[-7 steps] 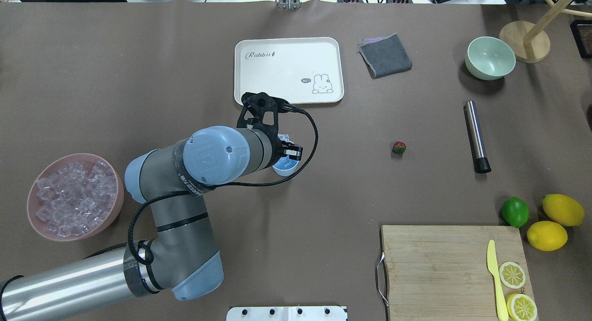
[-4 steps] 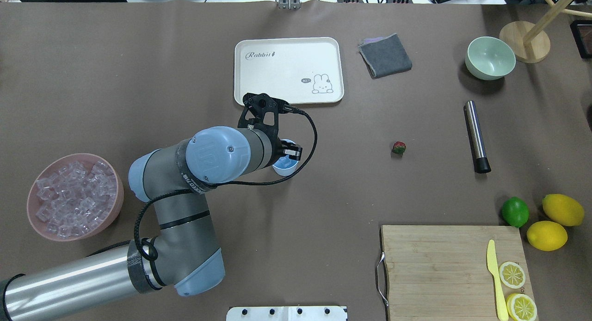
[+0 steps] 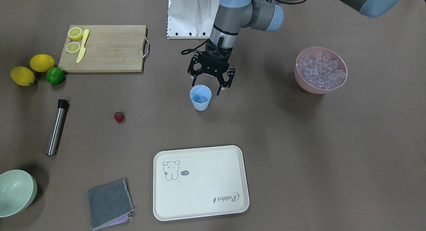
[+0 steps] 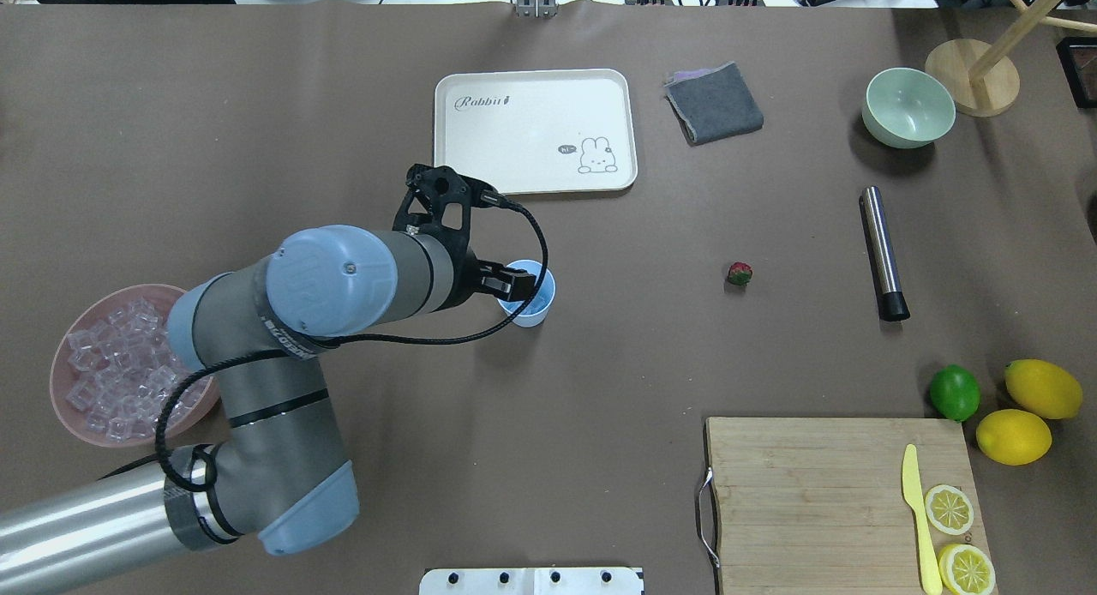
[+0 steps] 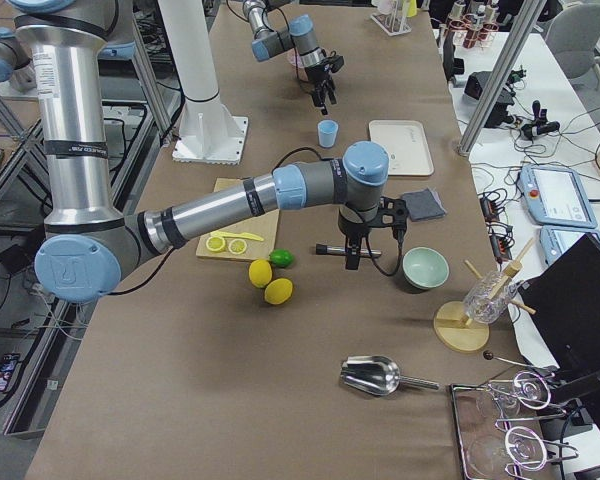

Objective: Mash ice and strawberries in cup
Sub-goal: 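Open the left gripper to drop the ice cube into the cup, then swing the left gripper back above the pink ice bowl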

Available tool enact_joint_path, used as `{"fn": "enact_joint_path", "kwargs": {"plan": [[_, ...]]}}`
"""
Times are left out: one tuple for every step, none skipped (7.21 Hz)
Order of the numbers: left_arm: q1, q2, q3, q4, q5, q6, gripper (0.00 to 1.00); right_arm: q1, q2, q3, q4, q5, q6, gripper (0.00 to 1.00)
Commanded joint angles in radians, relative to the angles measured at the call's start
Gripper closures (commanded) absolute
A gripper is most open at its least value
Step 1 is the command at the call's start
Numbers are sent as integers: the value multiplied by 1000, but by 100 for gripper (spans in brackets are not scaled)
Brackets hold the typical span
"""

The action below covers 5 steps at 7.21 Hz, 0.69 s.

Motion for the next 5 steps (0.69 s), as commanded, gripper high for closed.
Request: {"fn": "enact_joint_path", "kwargs": {"plan": [[-119, 118, -163, 154, -98, 4, 3, -6, 15, 6, 2, 5, -1, 0], [-162, 152, -221, 292, -102, 4, 3, -16, 23, 21, 2, 14, 1, 0], [-213, 174, -245, 407, -103, 1, 3, -41, 20, 23, 2, 15, -1, 0], [-265, 233, -266, 442, -135, -3, 3, -49, 18, 25, 3, 15, -10, 0], [-317, 339, -286, 384, -185, -3, 3, -50, 15, 32, 3, 14, -14, 0]]}}
